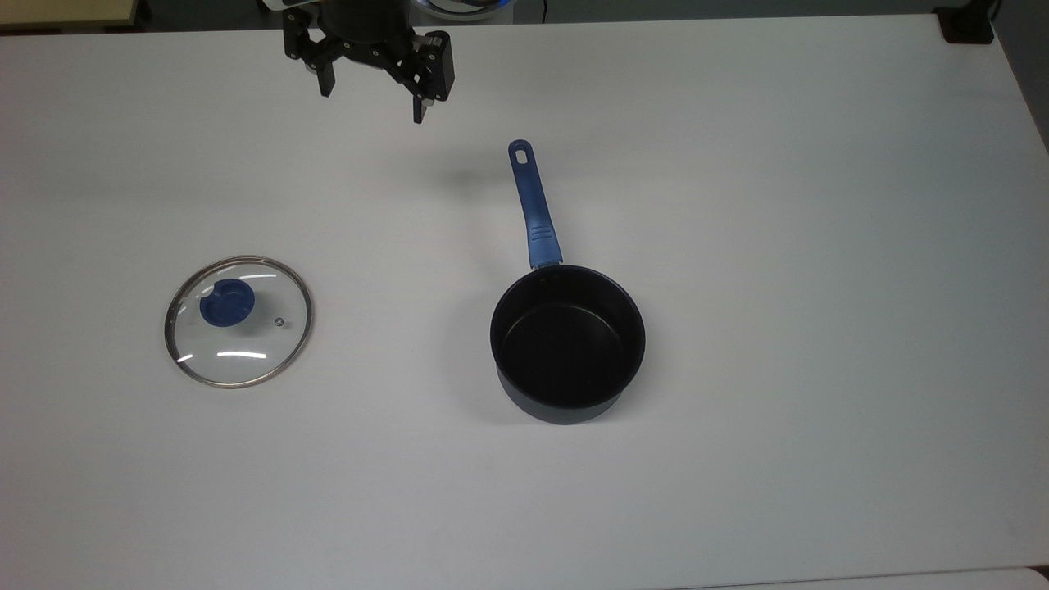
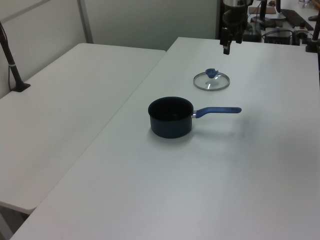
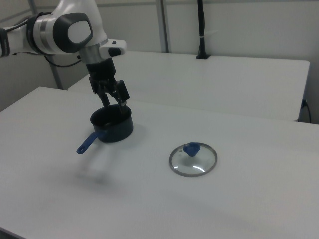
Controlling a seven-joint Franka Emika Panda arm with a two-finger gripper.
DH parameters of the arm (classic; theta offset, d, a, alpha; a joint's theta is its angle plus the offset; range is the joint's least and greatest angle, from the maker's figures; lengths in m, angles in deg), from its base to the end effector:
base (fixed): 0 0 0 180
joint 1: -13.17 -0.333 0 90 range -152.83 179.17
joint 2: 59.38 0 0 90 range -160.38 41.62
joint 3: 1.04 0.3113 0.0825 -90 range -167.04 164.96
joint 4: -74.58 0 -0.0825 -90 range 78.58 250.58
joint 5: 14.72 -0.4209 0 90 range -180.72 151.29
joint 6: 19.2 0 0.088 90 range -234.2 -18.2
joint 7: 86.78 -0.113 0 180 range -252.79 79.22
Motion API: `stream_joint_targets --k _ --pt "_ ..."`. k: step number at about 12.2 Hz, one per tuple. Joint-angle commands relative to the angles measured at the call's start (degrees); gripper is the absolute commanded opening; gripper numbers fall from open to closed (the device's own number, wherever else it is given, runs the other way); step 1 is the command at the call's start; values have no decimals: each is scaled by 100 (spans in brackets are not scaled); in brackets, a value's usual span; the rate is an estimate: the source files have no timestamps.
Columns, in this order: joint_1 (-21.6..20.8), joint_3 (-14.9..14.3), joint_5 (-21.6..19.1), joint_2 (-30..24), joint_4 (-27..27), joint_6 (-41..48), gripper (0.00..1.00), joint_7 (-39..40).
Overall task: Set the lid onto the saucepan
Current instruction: 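Move the gripper over the glass lid's blue knob and lower it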
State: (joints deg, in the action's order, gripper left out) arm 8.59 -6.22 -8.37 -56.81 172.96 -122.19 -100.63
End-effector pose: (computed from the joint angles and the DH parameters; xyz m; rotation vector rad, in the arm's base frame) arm 0.6172 -0.0156 0.5322 3.0132 -0.3466 0.0736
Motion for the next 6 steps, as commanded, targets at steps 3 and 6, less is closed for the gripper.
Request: stream_joint_targets --k 3,6 --pt "-43 -36 -178 209 -107 -230 100 39" --pt "-17 -44 -248 410 -282 -230 100 5"
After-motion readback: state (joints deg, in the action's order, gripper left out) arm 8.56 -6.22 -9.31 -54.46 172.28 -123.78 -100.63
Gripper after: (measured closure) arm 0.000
